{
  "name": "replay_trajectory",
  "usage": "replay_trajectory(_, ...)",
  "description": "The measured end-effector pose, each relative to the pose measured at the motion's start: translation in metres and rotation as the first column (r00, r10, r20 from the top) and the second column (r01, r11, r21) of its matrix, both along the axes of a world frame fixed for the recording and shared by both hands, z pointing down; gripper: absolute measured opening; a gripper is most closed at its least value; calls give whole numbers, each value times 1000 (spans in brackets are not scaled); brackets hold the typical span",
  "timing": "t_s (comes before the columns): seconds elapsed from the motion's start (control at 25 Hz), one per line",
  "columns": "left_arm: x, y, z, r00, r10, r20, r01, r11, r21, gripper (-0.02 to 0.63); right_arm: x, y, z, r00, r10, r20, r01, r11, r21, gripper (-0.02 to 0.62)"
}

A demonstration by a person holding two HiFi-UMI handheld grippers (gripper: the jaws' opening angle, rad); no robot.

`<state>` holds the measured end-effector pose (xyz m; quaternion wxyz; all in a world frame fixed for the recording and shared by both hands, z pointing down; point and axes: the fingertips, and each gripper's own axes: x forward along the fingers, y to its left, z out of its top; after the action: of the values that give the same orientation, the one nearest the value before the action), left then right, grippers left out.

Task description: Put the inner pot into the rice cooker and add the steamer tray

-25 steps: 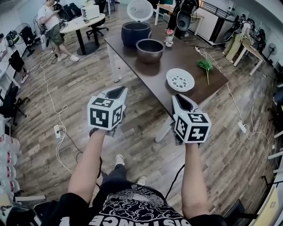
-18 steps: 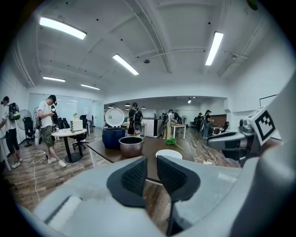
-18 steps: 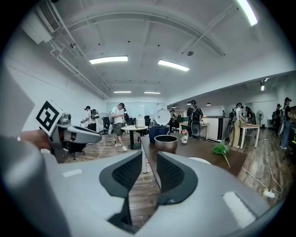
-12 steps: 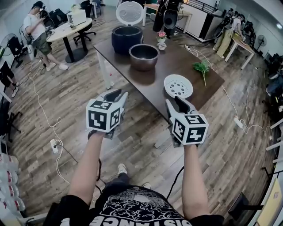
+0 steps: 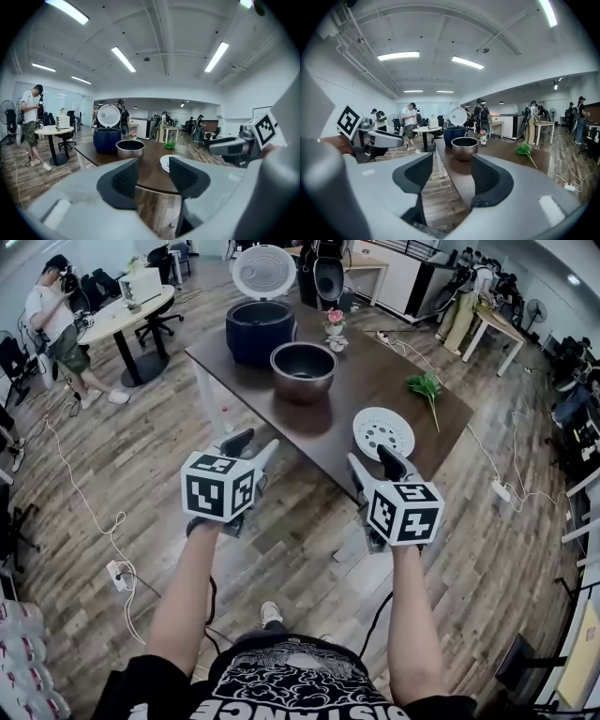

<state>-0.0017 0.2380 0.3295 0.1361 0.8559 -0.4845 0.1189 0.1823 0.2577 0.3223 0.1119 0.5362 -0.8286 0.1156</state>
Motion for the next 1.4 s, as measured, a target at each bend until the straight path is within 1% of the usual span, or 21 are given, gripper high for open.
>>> replay_trajectory(0.08,-8,-9,-1,1000,12,-5,-12,1000,1,231,-7,-7,0,1000,11,-1,-11,1000,-4,258)
replay_trajectory(0.16,-16,-17,-2,1000,20,-5,-20,1000,5,239,-14,-13,2,1000,23,1,-23,1000,-13,282)
replay_trajectory(0.28,-27,-27,-1,1000,26,5,-26,1000,12,256,-22,-21,2,999,43,26,-42,999,-27,347)
replay_trajectory(0.36,-35,-32,0,1000,29,6,-29,999,16,274,-27,-25,1,998,49,32,-48,999,-18,365)
replay_trajectory(0.52,-45,-40,1,999,39,18,-39,999,20,329,-37,-30,-1,998,49,31,-49,999,1,393)
replay_trajectory(0.56,-47,-42,0,999,42,23,-42,999,26,364,-40,-31,-1,998,52,29,-52,999,4,402)
replay_trajectory(0.6,-48,-43,-1,998,47,27,-48,998,30,386,-42,-32,-2,998,53,23,-53,999,7,413)
replay_trajectory(0.68,-49,-46,-3,997,65,38,-66,997,30,414,-47,-34,-3,999,50,-2,-50,999,15,423)
replay_trajectory(0.8,-50,-49,-2,996,79,44,-81,996,33,433,-52,-35,-5,998,53,-32,-52,998,41,430)
replay_trajectory(0.92,-50,-50,0,996,88,29,-89,995,33,462,-53,-37,-9,998,64,-30,-61,995,73,430)
replay_trajectory(1.04,-50,-52,4,996,84,23,-85,996,31,472,-51,-39,-11,997,74,-26,-72,993,95,434)
replay_trajectory(1.08,-50,-54,5,996,82,22,-82,996,27,474,-49,-41,-11,996,82,-30,-79,992,100,444)
replay_trajectory(1.12,-49,-56,7,996,82,22,-82,996,22,474,-47,-43,-11,995,90,-37,-86,991,104,473)
replay_trajectory(1.2,-47,-58,10,996,85,23,-86,996,14,474,-44,-47,-8,994,100,-49,-95,991,100,479)
replay_trajectory(1.4,-40,-71,18,996,85,21,-85,996,6,474,-36,-62,4,995,92,-43,-89,994,71,483)
